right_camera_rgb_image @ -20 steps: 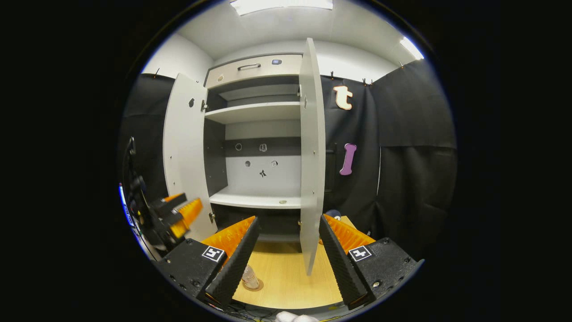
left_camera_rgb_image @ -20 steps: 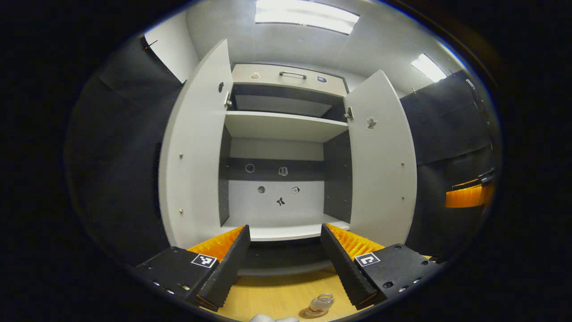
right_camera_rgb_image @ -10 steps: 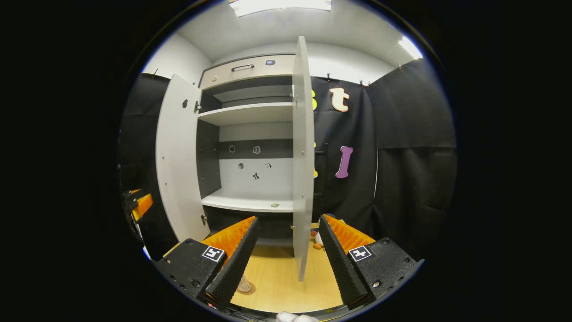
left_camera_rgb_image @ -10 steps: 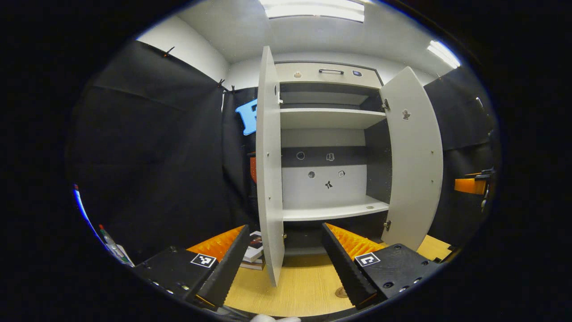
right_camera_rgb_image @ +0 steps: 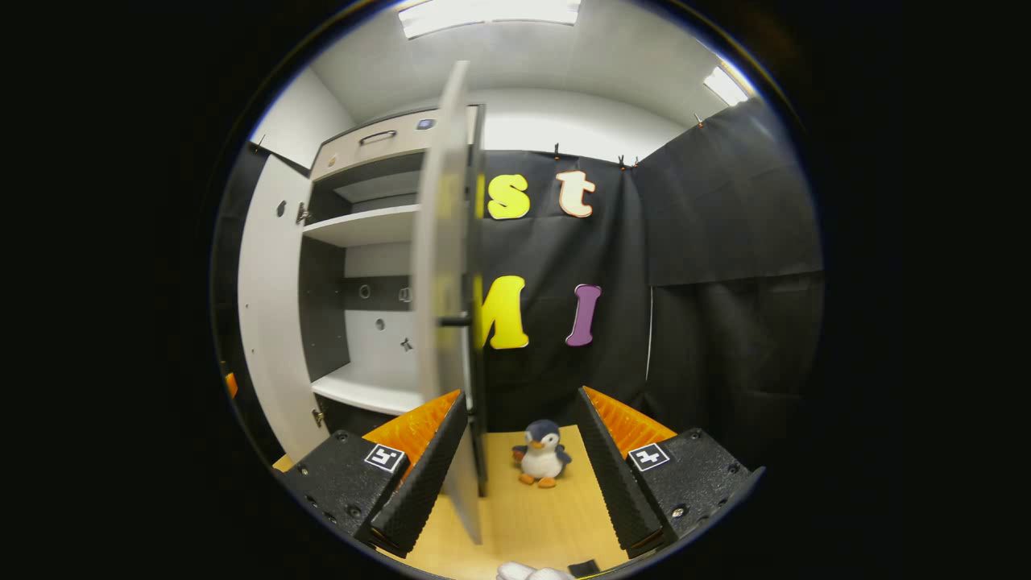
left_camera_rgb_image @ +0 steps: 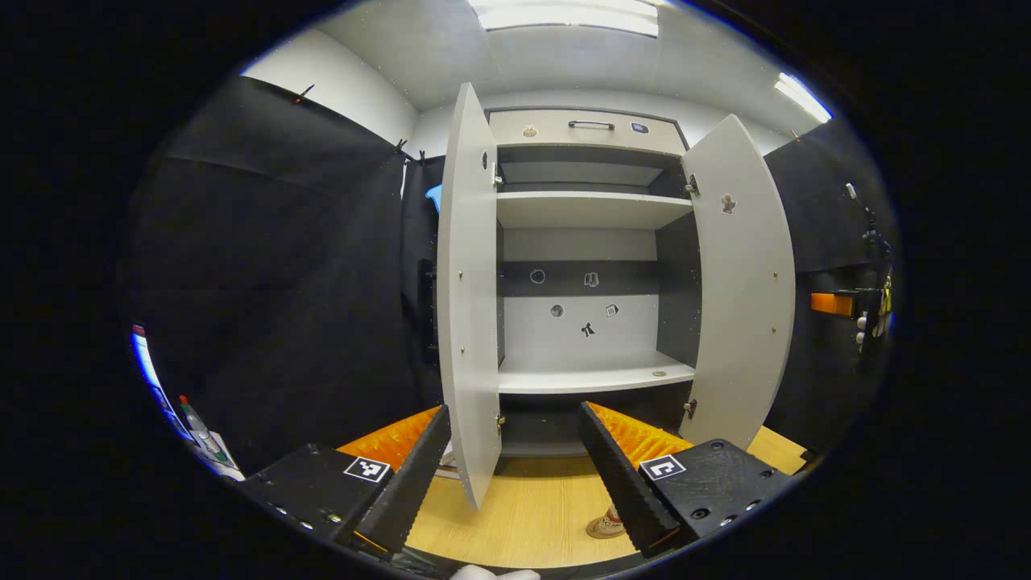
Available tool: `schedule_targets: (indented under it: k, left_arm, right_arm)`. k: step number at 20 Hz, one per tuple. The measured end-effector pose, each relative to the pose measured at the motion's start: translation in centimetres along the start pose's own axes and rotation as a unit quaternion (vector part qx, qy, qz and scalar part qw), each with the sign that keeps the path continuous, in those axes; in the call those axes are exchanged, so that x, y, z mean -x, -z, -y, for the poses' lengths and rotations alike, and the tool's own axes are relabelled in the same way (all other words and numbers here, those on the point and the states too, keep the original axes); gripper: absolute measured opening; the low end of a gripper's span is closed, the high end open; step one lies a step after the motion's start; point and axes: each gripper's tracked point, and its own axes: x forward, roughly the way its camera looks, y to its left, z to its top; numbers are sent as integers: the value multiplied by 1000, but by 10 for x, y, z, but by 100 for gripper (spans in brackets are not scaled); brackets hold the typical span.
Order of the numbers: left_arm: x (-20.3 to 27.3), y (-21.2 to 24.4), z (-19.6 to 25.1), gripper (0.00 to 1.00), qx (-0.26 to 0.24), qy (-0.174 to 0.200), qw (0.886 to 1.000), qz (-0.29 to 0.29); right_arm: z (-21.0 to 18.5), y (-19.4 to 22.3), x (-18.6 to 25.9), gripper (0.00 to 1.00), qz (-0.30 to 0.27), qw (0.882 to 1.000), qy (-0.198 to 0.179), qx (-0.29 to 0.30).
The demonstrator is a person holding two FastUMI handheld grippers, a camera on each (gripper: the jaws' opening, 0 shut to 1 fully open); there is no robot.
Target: Grasp the bottle in the cabinet with the left hand and place it on the coaster, then close the right door with the right hand and the left door with the left hand.
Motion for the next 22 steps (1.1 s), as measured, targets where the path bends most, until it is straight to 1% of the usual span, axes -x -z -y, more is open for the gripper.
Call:
schedule_targets:
  k: [3,6,7,8,9,10,12,13,14,15,18,22]
  left_arm:
    - [-3,-1,9,96,-1,-16,1000,-6]
    - [-2,-4,15,96,5,-38,999,-7]
    - [-1,-4,16,97,4,-46,999,-10]
    - [-1,-3,17,95,3,-56,998,-13]
    - [0,-4,17,96,1,-64,998,-14]
    - [1,-6,19,96,2,-72,997,-13]
    - [2,-7,26,96,15,-79,997,-15]
    - [2,-7,28,96,22,-81,996,-18]
    - [3,-7,26,98,26,-85,996,-21]
    - [5,-7,23,96,28,-91,995,-22]
    - [6,-6,17,96,26,-96,995,-18]
    - [5,-5,1,97,16,-90,996,-12]
  right_arm:
    - [9,-8,-32,83,-2,1000,-29,-10]
    - [-4,-10,-55,83,-8,997,-78,-15]
    - [-13,-10,-58,83,-10,995,-98,-13]
    - [-16,-8,-63,83,-11,994,-111,-3]
    - [-20,-12,-65,80,-8,992,-128,7]
    - [-24,-11,-65,80,-11,989,-143,21]
    - [-32,-12,-66,80,-18,983,-179,37]
    - [-34,-10,-67,77,-32,980,-193,33]
    - [-36,-7,-65,76,-45,977,-206,24]
    - [-41,-7,-64,76,-55,975,-217,14]
    - [-70,-6,-60,76,-64,968,-241,7]
    - [-109,-6,-57,76,-53,970,-233,44]
